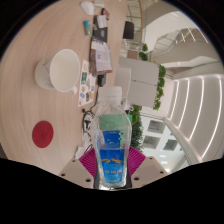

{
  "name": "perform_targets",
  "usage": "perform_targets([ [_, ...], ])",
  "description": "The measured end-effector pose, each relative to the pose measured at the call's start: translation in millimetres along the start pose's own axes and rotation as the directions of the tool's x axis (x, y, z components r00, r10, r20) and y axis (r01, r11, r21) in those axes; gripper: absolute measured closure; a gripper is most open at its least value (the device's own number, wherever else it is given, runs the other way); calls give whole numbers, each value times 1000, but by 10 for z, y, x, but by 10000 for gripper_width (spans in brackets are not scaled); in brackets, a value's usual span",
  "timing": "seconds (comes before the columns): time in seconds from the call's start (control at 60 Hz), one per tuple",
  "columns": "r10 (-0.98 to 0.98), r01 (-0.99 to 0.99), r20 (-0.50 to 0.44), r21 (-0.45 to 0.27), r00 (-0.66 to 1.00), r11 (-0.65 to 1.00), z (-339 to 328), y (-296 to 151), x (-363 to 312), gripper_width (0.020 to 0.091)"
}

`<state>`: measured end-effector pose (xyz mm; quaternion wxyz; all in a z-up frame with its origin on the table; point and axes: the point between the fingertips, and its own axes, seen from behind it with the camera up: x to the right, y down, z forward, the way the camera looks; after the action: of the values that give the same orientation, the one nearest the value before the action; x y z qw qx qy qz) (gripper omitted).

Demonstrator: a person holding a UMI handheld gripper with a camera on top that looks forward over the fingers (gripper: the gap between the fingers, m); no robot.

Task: Pour water

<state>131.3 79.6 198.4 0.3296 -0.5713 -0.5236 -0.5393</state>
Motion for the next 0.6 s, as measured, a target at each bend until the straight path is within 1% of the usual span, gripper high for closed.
perform_targets([
  [0.067, -243, 243, -24, -9, 970, 970, 30, -200, -3, 738],
  [0.117, -385, 385, -10, -4, 923, 923, 16, -296, -30, 738],
  [0.133, -417, 417, -12, -15, 909, 909, 52, -374, -71, 740],
  [0.2, -498, 498, -12, -18, 867, 867, 76, -492, -67, 741],
  [0.217, -520, 520, -5, -12, 854, 854, -28, -431, 15, 740],
  [0.233, -538, 537, -16, -41, 843, 842, 21, -489, 18, 738],
  [0.267, -577, 575, -13, -70, 816, 815, 74, -476, 48, 741],
  [0.283, -591, 588, -8, -79, 807, 805, 82, -476, 57, 756],
  [0.3, -599, 597, -3, -85, 800, 798, 94, -482, 58, 740],
  [0.35, -611, 609, 6, -92, 792, 788, 126, -515, 58, 740],
  [0.367, -617, 615, 10, -96, 787, 783, 3, -455, 88, 740],
  [0.383, -623, 621, 11, -95, 783, 778, 73, -491, 87, 738],
  [0.4, -631, 631, 34, -71, 775, 772, 114, -496, 141, 738],
  [0.467, -633, 633, 28, -66, 774, 771, 173, -508, 121, 740],
  [0.5, -619, 620, 33, -59, 785, 783, 123, -504, 99, 741],
  [0.567, -555, 556, 30, -21, 831, 831, 220, -547, 108, 739],
  [0.583, -528, 529, 24, -16, 849, 849, 232, -552, 130, 739],
  [0.6, -490, 490, -12, -33, 872, 871, 135, -543, 86, 737],
])
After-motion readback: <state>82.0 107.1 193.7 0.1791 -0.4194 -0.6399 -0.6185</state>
